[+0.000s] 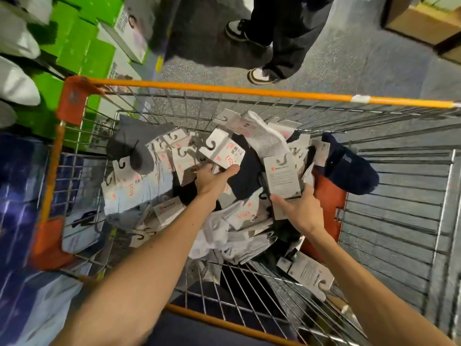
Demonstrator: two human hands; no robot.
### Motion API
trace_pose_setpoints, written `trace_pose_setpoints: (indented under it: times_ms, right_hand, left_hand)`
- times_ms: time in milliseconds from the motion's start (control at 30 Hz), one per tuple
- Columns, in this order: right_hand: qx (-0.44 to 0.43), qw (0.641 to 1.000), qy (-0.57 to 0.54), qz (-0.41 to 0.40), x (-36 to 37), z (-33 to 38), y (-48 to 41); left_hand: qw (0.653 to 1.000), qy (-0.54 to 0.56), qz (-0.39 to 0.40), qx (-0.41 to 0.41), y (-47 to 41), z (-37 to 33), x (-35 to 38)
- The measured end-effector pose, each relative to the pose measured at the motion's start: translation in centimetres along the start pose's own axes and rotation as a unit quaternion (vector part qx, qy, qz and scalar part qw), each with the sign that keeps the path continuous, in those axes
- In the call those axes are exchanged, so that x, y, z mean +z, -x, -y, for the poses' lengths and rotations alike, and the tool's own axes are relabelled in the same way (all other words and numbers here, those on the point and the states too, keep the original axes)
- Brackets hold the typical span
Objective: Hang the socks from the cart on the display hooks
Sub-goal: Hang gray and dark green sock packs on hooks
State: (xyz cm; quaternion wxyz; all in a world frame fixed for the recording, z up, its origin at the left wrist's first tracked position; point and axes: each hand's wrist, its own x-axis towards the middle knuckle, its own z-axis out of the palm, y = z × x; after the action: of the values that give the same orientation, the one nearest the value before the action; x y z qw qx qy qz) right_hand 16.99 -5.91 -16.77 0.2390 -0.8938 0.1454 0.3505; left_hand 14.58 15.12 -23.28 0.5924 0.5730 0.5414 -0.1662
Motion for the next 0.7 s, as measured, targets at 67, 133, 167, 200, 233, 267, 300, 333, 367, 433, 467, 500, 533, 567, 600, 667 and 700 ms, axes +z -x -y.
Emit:
trace_pose_setpoints:
  times_ms: [67,133,167,200,233,267,300,333,367,433,467,500,533,567,600,667,700]
  right_hand:
    - [-0.025,0.999,-0.035,0.002,-0.1,0.4,0.2]
    - [-0.042,0.997,-0.070,0.008,-0.4,1.0,0.4]
    - [-0.047,0.995,-0.090,0.011,-0.6,1.4,0.6]
    - [-0.048,0.992,-0.115,0.015,-0.7,2.0,0.8]
    - [-0.046,0.988,-0.145,0.022,-0.8,2.5,1.0]
    - [-0.045,0.984,-0.171,0.030,-0.9,3.0,1.2]
    - [-0.050,0.979,-0.192,0.037,-1.0,3.7,1.4]
    - [-0.059,0.976,-0.205,0.042,-1.1,4.4,1.7]
    - [-0.069,0.973,-0.215,0.048,-1.2,5.1,1.9]
    - [-0.100,0.970,-0.217,0.054,-1.4,7.1,2.7]
    - [-0.126,0.969,-0.207,0.050,-1.6,8.3,3.3]
    - [-0.157,0.968,-0.189,0.040,-1.6,9.6,3.9]
    - [-0.197,0.967,-0.163,0.022,-1.7,10.9,4.6]
    - [-0.241,0.962,-0.130,0.000,-1.6,12.2,5.3]
    - [-0.286,0.954,-0.093,-0.018,-1.5,13.4,6.2]
    - [-0.356,0.933,-0.042,-0.024,-1.1,15.8,8.0]
    - [-0.384,0.923,-0.024,-0.008,-0.6,16.7,8.9]
  left_hand:
    - [1.000,0.002,-0.004,0.016,0.3,0.1,-0.4]
    - [0.999,0.008,-0.003,0.044,1.1,-0.2,-1.1]
    - [0.998,0.009,-0.007,0.061,1.6,-0.3,-1.4]
    - [0.997,0.014,-0.013,0.080,2.2,-0.5,-1.9]
    - [0.995,0.021,-0.024,0.093,2.9,-0.8,-2.6]
    - [0.993,0.035,-0.039,0.104,3.5,-1.2,-3.4]
    - [0.991,0.050,-0.055,0.112,4.0,-1.6,-4.4]
    - [0.988,0.068,-0.070,0.120,4.6,-2.2,-5.5]
    - [0.985,0.084,-0.080,0.128,5.1,-2.7,-6.7]
    - [0.979,0.098,-0.089,0.154,6.2,-3.9,-9.3]
    - [0.976,0.095,-0.093,0.170,6.8,-4.4,-10.6]
    - [0.975,0.081,-0.096,0.181,7.4,-4.9,-11.8]
    - [0.975,0.064,-0.095,0.191,8.1,-5.3,-13.1]
    - [0.974,0.043,-0.095,0.201,8.6,-5.6,-14.3]
    - [0.973,0.021,-0.090,0.211,9.2,-5.7,-15.3]
    - [0.970,-0.013,-0.075,0.230,10.8,-6.0,-17.1]
    - [0.968,-0.032,-0.070,0.238,11.7,-6.2,-17.8]
